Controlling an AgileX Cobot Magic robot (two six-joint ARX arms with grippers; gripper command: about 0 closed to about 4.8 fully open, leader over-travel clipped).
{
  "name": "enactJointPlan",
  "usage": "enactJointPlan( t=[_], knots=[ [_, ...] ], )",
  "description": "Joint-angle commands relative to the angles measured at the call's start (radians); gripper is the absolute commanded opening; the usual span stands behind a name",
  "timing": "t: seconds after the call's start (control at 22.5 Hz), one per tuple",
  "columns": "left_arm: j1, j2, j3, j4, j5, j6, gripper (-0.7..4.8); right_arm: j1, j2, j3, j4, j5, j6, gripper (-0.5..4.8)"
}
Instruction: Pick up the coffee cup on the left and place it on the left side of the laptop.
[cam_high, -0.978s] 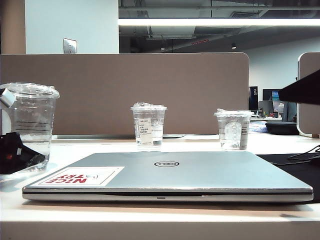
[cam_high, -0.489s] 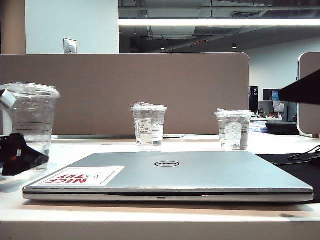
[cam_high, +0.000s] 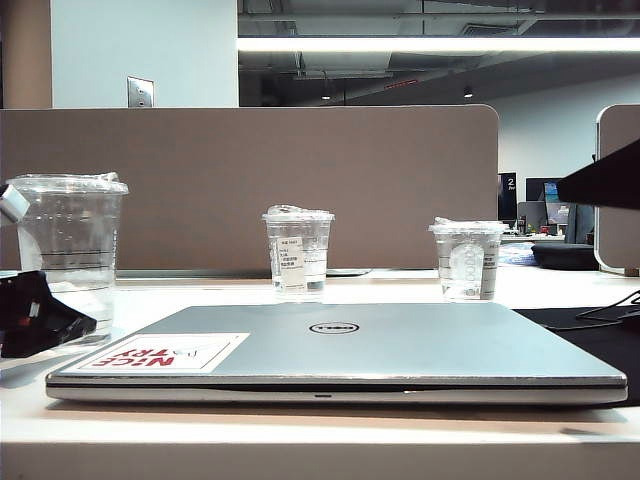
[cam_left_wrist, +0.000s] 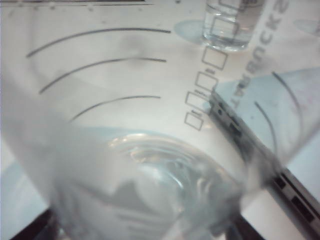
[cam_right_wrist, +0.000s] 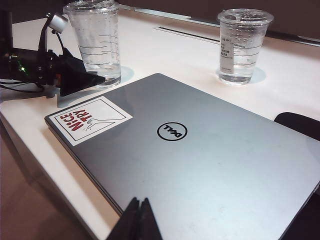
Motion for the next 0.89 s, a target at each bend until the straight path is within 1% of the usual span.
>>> enactJointPlan(
  t=[0.04,0.22,0.4,0.62,0.76,0.8,0.84,0.89],
  knots=[
    [0.002,-0.031,-0.045,0.020,0.010,0.000,4.08,0.000,0.001,-0.004,0.018,0.002,0.000,-0.04],
    [0.003,-0.095,-0.100,0.020,0.010,0.022,4.08,0.000,0.000,-0.004,0.018,0.002,0.000,-0.04],
    [0.003,-0.193,-0.156,0.020,-0.001,0.021,4.08,0.000,0.000,-0.004,0.018,0.002,0.000,-0.04],
    [0.003,-0.261,-0.232,0.020,-0.011,0.021,4.04,0.000,-0.001,-0.004,0.018,0.002,0.000,-0.04],
    [0.004,-0.275,-0.242,-0.016,-0.018,0.013,4.01,0.000,-0.001,-0.004,0.018,0.002,0.000,-0.04],
    [0.004,-0.274,-0.242,-0.018,-0.016,0.010,3.74,0.000,-0.002,-0.004,0.018,0.002,0.000,-0.04],
    [0.004,-0.275,-0.242,-0.011,-0.016,-0.001,3.17,0.000,-0.006,-0.004,0.018,0.002,0.000,-0.04],
    [0.004,-0.275,-0.242,0.003,-0.016,-0.014,1.99,0.001,-0.006,-0.004,0.018,0.002,0.000,-0.04]
  ],
)
